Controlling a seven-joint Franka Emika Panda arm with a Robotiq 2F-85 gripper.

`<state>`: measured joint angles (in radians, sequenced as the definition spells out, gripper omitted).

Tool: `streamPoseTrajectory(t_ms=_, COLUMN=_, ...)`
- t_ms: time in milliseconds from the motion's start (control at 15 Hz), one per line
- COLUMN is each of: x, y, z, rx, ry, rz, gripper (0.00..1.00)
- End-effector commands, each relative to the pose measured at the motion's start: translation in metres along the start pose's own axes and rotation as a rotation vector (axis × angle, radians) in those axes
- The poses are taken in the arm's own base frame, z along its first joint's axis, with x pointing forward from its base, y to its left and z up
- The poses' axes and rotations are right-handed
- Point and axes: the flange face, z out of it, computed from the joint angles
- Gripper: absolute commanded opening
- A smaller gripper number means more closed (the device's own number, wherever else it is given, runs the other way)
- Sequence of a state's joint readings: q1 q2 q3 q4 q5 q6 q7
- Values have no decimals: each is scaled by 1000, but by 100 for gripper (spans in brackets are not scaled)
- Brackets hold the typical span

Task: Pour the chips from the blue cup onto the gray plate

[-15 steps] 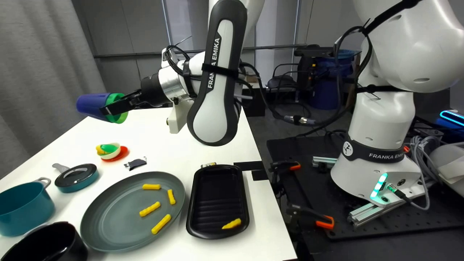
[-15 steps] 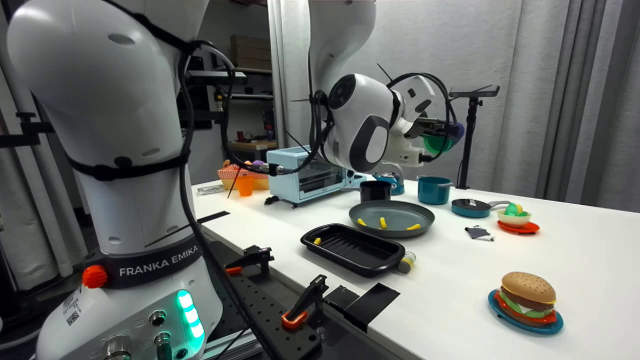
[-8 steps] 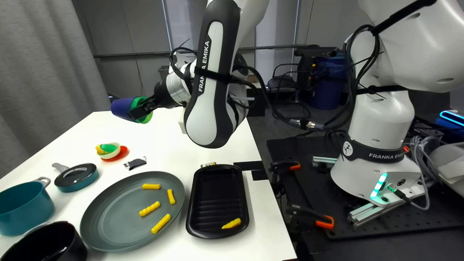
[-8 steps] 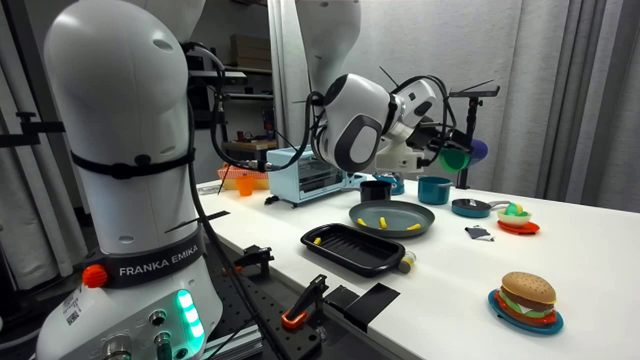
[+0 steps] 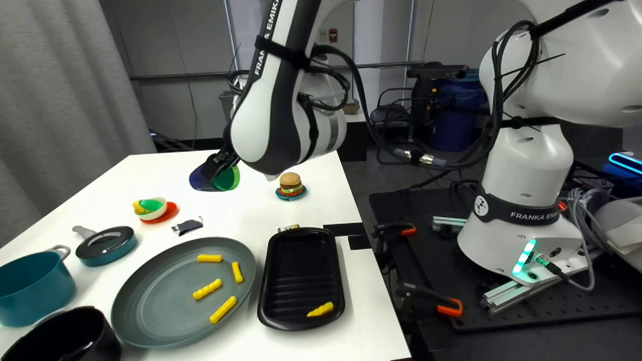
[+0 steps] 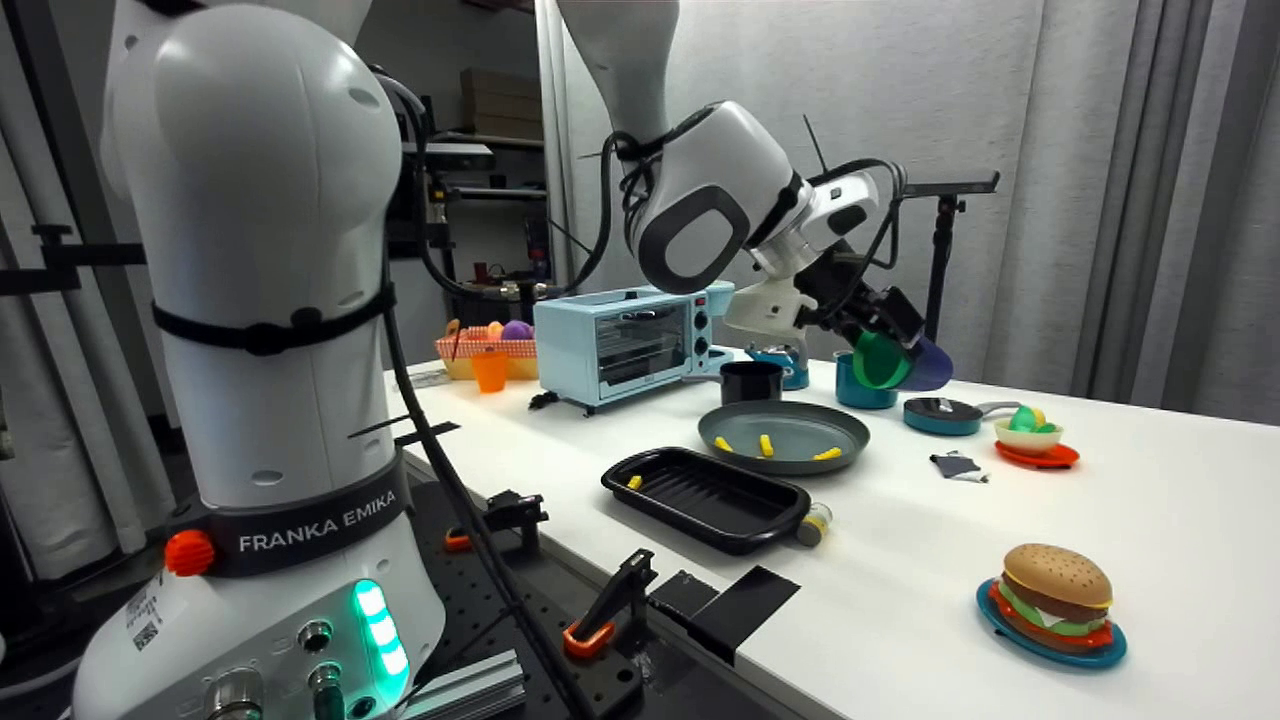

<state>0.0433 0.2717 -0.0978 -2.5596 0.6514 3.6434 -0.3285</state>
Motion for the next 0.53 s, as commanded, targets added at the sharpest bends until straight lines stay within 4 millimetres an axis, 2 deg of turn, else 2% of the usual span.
streamPoseTrajectory(t_ms=0, x=8, y=6, z=-19, rx=34, ry=-89, rz=44, gripper=57)
streamPoseTrajectory(t_ms=267, x=6, y=15, z=-23, rx=67, ry=-167, rz=103, gripper=57)
streamPoseTrajectory(t_ms=467, x=-6, y=25, z=-13, rx=84, ry=-249, rz=158, gripper=57)
